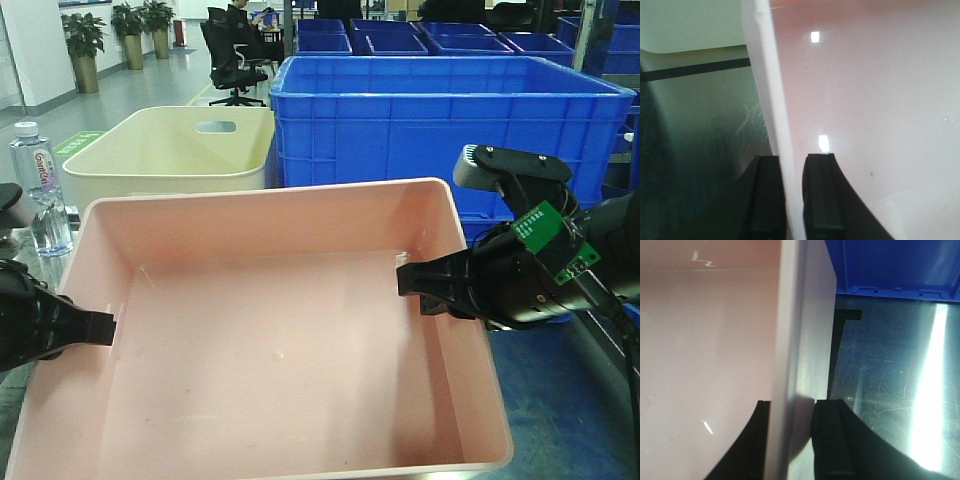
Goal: Grab pink bin and stack on right shelf
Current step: 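Hold the pink bin with both grippers while the base drives to the table, then lower the pink bin onto the steel table beside the cream bin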
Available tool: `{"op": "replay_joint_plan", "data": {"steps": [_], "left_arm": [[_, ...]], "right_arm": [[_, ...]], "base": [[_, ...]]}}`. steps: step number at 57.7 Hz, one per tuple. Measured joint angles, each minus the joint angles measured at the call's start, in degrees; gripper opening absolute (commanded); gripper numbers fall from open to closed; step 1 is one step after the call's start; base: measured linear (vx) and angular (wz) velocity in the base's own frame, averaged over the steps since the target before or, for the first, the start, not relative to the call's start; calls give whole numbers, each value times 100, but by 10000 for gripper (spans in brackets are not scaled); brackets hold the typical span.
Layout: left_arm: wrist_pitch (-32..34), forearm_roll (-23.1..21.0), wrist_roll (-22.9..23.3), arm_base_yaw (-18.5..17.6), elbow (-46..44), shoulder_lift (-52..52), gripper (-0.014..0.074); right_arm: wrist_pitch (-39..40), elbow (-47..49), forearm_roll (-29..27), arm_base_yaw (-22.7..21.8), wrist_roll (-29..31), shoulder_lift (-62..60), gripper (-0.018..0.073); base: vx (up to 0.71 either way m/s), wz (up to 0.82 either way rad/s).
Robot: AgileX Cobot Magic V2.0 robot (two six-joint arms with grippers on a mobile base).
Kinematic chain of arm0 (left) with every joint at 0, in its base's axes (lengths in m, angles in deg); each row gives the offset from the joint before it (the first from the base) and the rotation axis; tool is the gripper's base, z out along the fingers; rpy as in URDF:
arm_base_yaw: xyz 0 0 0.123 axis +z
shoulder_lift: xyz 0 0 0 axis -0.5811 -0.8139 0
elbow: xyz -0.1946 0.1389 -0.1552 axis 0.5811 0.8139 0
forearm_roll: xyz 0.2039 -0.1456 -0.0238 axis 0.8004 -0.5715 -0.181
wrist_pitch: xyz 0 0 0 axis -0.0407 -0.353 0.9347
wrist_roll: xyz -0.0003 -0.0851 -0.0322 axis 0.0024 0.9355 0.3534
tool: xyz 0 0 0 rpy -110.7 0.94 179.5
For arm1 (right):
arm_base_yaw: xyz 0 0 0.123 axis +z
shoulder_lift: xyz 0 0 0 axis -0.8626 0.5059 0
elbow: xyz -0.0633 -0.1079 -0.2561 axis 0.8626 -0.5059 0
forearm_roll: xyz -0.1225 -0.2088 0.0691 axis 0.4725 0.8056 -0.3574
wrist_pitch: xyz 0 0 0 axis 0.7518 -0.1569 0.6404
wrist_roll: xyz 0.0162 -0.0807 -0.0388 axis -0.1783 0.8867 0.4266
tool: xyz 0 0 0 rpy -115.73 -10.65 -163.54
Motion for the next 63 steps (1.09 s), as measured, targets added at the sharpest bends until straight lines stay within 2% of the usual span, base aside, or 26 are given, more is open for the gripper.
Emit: {"op": "replay_joint_plan", "data": {"steps": [27,35,46,55,63], "left_arm": [[24,86,0,0,0,0,-1],[117,616,43,0,0,0,-1],[114,1545,381,0,0,-130,3],[120,1774,428,0,0,-558,45],[49,1737,428,0,0,-915,141]], "right_arm": [[61,0,-106,0,18,44,-8],[186,0,-520,0,153,373,-8],[482,0,-1186,0,567,1108,-4],[540,0,-1315,0,817,1512,12],[540,-4,-1277,-6,857,1685,59]], "base": [[0,0],[0,0],[0,0],[0,0],[0,0]]}}
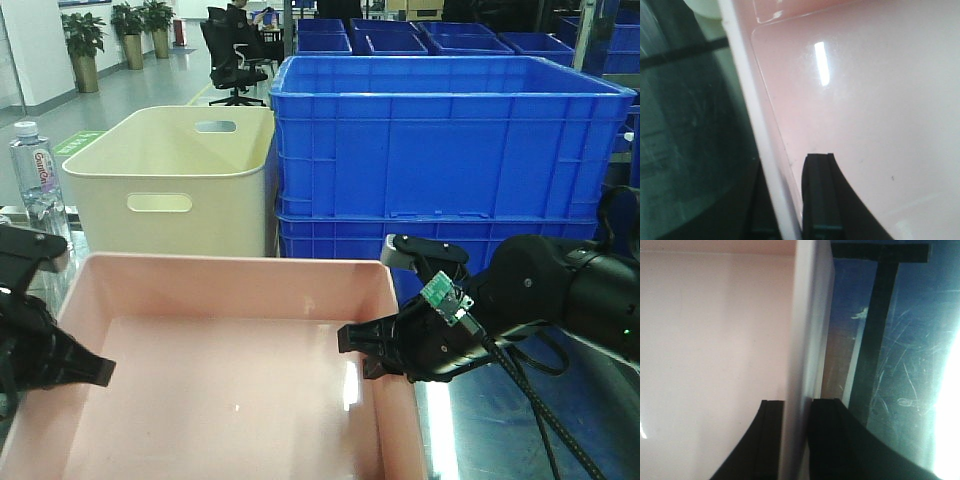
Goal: Grab pink bin and stack on right shelf
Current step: 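Lower the pink bin onto the steel table beside the cream bin, then open both grippers and raise them off the pink bin rims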
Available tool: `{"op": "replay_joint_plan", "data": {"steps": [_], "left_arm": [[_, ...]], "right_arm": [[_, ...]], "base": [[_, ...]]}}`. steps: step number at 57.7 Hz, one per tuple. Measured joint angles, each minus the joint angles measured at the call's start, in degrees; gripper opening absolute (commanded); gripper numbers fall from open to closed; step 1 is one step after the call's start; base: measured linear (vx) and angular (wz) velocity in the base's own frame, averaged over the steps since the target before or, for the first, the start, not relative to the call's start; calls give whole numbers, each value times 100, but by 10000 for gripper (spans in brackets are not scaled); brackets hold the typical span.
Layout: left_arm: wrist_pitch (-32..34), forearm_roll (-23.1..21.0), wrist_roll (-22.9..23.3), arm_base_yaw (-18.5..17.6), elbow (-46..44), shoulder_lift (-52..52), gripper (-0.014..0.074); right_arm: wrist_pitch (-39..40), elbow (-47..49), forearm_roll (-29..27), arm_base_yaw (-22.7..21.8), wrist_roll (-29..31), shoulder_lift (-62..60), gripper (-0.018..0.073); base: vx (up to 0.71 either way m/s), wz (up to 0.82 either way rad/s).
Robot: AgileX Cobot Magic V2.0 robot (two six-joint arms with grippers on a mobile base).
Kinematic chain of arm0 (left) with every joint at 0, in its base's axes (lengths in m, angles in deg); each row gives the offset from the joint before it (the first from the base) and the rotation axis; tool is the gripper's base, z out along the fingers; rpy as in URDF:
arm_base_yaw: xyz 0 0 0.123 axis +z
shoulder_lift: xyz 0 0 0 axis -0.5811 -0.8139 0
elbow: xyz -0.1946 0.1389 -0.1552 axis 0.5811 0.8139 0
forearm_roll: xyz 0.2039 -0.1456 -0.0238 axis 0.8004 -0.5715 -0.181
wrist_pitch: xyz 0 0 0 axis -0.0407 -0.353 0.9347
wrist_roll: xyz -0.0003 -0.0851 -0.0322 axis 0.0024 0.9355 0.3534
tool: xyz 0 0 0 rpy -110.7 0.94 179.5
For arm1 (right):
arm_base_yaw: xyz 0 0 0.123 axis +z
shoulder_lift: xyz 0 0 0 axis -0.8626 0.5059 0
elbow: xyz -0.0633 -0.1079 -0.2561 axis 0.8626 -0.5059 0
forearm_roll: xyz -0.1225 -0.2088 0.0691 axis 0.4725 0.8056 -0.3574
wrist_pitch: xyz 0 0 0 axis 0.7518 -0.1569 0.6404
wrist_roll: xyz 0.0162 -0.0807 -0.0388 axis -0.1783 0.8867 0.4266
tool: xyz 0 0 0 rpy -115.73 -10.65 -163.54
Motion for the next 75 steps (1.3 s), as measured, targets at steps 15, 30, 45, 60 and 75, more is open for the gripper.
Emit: {"op": "replay_joint_plan", "data": {"steps": [15,30,45,60,75], "left_arm": [[45,-62,22,0,0,-133,461],[159,-103,22,0,0,-150,601],[367,-103,22,0,0,317,479],[1171,-318,22,0,116,1892,190],[1744,-361,22,0,643,2725,-10]], "right_arm": [[-5,0,-43,-18,0,29,285],[141,0,-107,-18,43,29,481],[530,0,289,-18,89,-515,362],[818,-245,857,-18,89,-1995,11],[902,-457,891,-18,89,-2281,-14]], "base": [[0,0],[0,0],[0,0],[0,0],[0,0]]}}
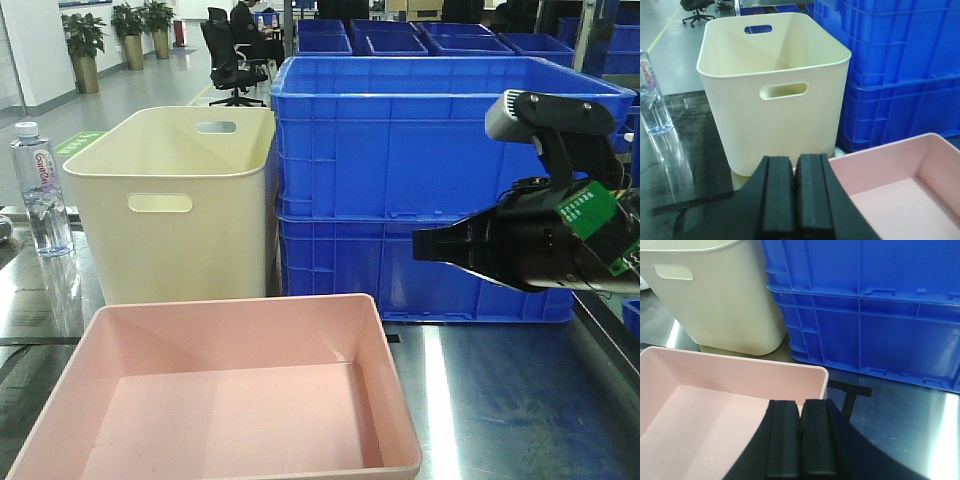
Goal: Grab pink bin and stack on right shelf
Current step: 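Open both grippers and raise them off the pink bin rims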
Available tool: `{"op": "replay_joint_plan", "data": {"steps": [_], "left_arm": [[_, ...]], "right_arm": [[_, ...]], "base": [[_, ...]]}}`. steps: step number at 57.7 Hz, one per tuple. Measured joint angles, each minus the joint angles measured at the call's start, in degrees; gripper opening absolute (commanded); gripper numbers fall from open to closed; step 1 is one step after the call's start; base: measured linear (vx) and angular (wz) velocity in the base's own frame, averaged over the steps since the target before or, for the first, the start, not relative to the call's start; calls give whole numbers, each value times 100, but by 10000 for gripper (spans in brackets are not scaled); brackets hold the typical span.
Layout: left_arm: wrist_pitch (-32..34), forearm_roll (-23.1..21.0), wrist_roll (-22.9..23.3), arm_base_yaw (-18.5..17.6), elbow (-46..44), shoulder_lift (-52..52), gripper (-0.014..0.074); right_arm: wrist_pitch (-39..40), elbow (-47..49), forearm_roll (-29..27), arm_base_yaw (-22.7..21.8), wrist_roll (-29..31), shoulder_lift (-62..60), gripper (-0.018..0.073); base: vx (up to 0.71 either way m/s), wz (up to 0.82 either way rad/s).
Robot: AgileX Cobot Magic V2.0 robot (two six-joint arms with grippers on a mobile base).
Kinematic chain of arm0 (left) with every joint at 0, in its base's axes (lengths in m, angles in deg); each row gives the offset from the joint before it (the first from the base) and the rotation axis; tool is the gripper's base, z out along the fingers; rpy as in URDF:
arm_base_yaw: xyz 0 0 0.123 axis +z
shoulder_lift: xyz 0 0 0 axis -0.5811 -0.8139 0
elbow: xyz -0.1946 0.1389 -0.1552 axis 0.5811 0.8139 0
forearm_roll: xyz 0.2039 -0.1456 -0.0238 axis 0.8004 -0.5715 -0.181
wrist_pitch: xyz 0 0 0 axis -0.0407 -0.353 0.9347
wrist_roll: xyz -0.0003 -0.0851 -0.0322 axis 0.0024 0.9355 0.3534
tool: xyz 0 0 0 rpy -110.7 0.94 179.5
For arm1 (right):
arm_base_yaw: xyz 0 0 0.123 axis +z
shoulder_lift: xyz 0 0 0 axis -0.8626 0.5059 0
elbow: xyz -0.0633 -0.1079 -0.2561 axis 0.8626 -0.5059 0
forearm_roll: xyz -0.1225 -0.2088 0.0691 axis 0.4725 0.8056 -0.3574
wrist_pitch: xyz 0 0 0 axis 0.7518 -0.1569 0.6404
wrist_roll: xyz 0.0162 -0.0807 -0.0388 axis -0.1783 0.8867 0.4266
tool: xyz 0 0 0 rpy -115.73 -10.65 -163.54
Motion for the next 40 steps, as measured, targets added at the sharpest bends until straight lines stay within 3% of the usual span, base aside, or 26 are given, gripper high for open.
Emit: {"op": "replay_joint_plan", "data": {"steps": [26,32,40], "left_arm": [[-25,6,0,0,74,26,-8],[207,110,0,49,553,408,-8],[1013,148,147,412,1905,1442,-8]], "right_arm": [[0,0,5,0,0,0,-13],[0,0,5,0,0,0,-13],[4,0,5,0,0,0,-13]], "base": [[0,0],[0,0],[0,0]]}}
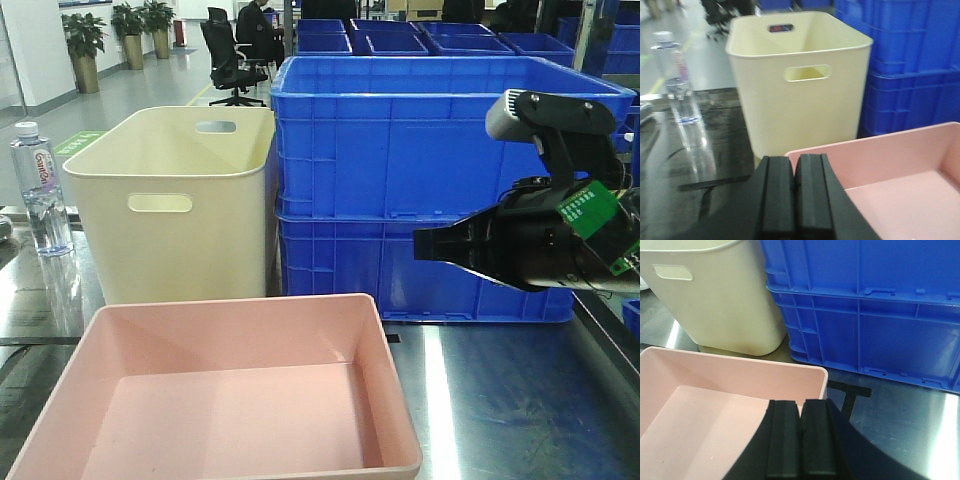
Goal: Grab pink bin and stack on right shelf
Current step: 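Open both grippers and raise them off the pink bin rims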
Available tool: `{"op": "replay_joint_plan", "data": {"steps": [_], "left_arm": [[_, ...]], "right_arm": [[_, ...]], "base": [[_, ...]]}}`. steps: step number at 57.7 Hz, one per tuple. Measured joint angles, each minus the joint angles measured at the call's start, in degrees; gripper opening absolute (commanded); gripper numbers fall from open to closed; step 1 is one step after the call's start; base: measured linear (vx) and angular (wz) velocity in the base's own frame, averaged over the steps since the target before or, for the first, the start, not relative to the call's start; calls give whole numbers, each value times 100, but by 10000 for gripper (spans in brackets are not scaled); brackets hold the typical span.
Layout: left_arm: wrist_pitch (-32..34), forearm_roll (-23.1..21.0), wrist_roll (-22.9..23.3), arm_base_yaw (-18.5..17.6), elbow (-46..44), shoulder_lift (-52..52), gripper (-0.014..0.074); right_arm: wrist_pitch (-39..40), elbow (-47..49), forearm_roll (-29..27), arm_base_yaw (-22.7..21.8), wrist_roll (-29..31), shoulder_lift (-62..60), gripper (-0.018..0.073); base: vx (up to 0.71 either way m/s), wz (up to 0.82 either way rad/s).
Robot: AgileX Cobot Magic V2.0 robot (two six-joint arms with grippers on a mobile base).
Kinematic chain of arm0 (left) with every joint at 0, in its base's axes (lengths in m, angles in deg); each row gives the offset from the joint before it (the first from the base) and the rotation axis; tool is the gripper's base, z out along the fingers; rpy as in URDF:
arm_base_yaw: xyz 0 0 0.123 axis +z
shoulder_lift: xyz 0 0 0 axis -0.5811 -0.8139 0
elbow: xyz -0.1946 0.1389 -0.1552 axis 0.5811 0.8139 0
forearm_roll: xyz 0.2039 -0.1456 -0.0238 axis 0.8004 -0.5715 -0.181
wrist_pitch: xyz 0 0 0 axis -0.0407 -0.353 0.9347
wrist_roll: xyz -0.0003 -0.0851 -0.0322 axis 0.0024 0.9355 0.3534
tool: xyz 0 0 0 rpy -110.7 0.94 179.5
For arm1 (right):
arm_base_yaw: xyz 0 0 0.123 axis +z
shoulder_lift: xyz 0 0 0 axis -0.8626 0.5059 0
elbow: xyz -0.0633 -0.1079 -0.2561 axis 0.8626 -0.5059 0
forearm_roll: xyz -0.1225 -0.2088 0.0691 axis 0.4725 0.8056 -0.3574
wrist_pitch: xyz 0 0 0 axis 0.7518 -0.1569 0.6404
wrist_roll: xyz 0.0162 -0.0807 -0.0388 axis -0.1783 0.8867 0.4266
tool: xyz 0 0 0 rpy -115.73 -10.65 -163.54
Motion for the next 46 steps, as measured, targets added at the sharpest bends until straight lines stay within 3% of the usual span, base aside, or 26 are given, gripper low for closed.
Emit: {"op": "replay_joint_plan", "data": {"steps": [6,13,24,31,46], "left_arm": [[545,35,295,333,1187,987,-8],[623,92,593,577,2471,1955,-8],[612,147,738,630,3973,3630,-8],[660,218,751,630,4409,3969,-8],[524,225,752,630,4432,3932,-8]], "right_arm": [[0,0,0,0,0,0,-13],[0,0,0,0,0,0,-13],[0,0,0,0,0,0,-13],[0,0,0,0,0,-11,-13],[-6,0,0,0,0,-5,-13]], "base": [[0,0],[0,0],[0,0],[0,0],[0,0]]}}
